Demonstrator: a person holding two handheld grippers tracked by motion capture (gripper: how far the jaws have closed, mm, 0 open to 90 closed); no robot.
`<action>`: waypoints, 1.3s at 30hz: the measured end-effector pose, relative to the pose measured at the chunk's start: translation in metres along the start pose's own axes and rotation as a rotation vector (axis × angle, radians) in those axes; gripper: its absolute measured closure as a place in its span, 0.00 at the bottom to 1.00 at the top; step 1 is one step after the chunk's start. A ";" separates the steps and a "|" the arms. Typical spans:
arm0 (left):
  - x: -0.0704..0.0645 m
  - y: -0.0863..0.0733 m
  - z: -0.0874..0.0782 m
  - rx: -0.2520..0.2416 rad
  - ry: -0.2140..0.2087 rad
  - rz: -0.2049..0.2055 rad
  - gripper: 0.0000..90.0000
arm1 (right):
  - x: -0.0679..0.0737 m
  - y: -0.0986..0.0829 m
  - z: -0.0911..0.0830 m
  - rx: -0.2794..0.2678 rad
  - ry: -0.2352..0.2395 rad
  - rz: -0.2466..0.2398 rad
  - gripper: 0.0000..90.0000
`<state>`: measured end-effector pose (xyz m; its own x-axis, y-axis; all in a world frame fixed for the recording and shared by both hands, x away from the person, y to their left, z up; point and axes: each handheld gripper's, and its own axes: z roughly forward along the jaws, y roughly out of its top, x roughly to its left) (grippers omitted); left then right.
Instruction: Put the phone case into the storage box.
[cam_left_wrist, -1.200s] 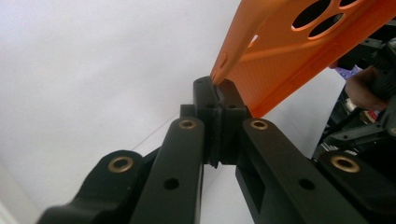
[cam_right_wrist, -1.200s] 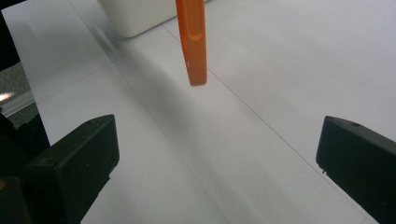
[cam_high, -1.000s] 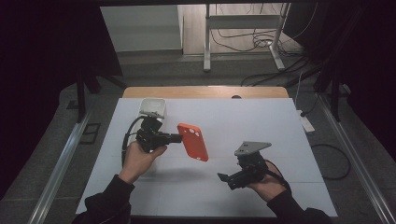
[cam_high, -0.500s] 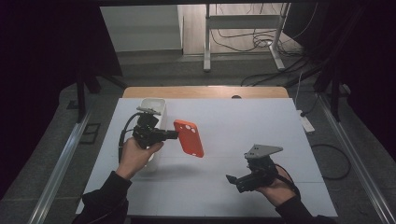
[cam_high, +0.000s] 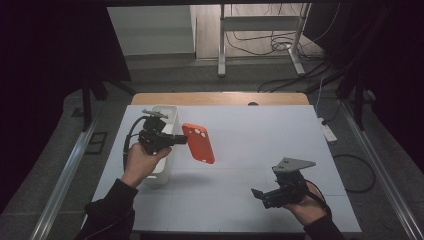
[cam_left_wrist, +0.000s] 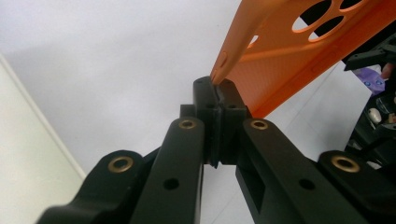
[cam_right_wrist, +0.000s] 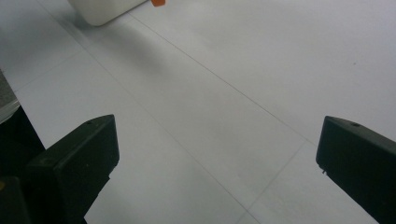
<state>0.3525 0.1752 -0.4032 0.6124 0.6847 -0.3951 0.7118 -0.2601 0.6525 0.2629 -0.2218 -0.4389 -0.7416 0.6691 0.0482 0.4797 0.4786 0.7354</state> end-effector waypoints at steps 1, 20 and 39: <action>0.001 0.001 -0.001 0.000 0.001 -0.001 0.99 | -0.001 -0.001 -0.001 -0.002 -0.003 0.005 0.00; 0.017 0.010 -0.013 -0.011 0.036 -0.027 0.99 | -0.015 -0.022 -0.021 0.005 -0.071 0.066 0.00; 0.032 0.019 -0.029 -0.022 0.076 -0.047 0.99 | -0.029 -0.043 -0.038 0.010 -0.148 0.110 0.00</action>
<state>0.3759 0.2118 -0.3842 0.5502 0.7459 -0.3754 0.7307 -0.2124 0.6488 0.2465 -0.2831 -0.4463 -0.6075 0.7938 0.0278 0.5592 0.4026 0.7247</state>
